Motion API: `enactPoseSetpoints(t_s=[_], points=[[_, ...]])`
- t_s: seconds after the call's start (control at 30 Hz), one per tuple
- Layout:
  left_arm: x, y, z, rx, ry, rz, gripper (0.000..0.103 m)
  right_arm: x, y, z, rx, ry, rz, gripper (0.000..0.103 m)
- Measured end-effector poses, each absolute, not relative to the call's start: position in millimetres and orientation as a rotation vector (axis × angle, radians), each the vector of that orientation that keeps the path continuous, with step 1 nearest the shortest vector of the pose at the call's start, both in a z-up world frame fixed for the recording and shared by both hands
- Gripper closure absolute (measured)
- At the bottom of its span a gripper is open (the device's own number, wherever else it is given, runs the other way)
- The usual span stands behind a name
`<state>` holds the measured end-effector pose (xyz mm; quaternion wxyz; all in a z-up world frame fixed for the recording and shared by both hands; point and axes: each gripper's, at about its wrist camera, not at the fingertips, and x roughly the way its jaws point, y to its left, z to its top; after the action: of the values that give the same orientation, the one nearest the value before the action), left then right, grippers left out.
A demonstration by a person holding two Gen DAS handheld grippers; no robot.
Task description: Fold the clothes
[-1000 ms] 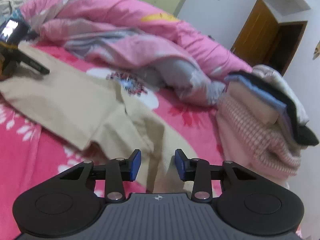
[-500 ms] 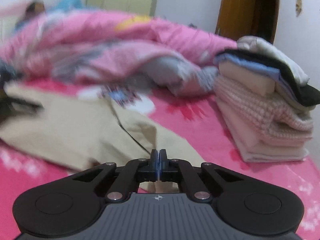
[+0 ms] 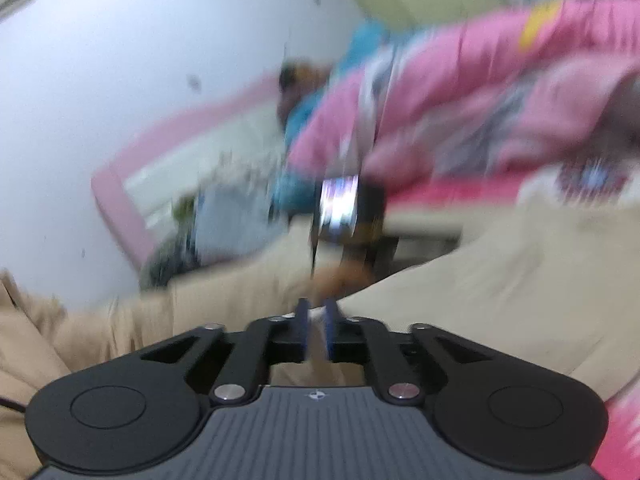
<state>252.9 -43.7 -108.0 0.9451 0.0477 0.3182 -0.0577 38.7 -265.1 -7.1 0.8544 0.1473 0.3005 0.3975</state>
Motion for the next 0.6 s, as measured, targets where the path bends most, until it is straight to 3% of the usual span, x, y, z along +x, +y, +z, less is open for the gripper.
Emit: enactPoseSetpoints(t_s=[0.03,0.17,0.27,0.4,0.6], points=[[253,-44,-108,0.097,0.648,-0.117,0.007,38,-260,-13,0.299,0.668,0.840,0.060],[253,-43,-108,0.097,0.649,-0.117,0.007,22,-291,-6,0.301,0.618,0.812,0.054],[253,-43,-108,0.097,0.649,-0.118,0.007,15,-344,9,0.364,0.523,0.701,0.038],[253,-43,-108,0.097,0.649,-0.117,0.007,20,-460,19,0.617,0.439,0.342,0.038],[253,-44,-108,0.097,0.650,-0.115,0.006,60,-507,-9,0.588,0.610,0.124,0.049]])
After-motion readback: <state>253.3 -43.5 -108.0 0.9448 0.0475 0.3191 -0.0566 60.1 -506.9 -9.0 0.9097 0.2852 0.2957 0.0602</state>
